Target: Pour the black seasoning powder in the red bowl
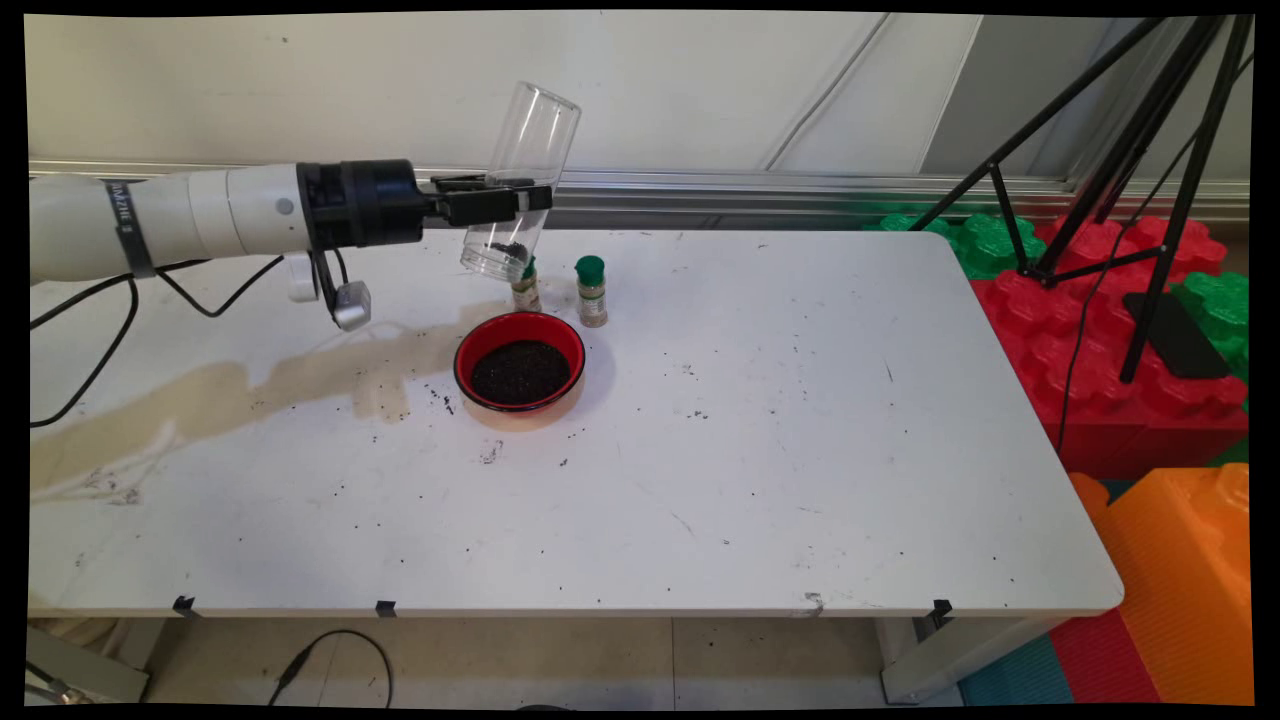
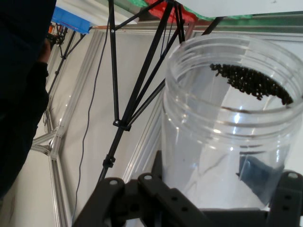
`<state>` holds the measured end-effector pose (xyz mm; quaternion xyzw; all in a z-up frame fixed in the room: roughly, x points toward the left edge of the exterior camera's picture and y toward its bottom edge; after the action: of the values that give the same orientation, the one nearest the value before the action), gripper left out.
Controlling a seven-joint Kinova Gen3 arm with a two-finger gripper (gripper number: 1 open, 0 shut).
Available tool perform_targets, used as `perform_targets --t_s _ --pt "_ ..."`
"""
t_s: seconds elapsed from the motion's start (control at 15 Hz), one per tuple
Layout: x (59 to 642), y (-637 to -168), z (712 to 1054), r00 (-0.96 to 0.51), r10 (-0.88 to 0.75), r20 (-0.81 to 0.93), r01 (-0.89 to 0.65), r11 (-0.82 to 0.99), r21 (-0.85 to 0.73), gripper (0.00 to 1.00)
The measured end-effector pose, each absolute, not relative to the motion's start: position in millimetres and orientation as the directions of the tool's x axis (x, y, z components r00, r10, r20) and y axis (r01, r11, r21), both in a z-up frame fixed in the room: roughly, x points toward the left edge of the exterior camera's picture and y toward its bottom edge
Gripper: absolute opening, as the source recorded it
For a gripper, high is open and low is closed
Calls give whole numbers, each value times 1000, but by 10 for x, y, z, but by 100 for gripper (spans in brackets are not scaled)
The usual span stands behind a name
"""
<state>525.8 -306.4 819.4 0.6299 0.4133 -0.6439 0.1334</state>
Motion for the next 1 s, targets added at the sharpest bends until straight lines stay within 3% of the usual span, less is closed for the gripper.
perform_targets --t_s 1.0 --pt "5244 -3014 8299 -292 454 -842 672 -529 -518 0"
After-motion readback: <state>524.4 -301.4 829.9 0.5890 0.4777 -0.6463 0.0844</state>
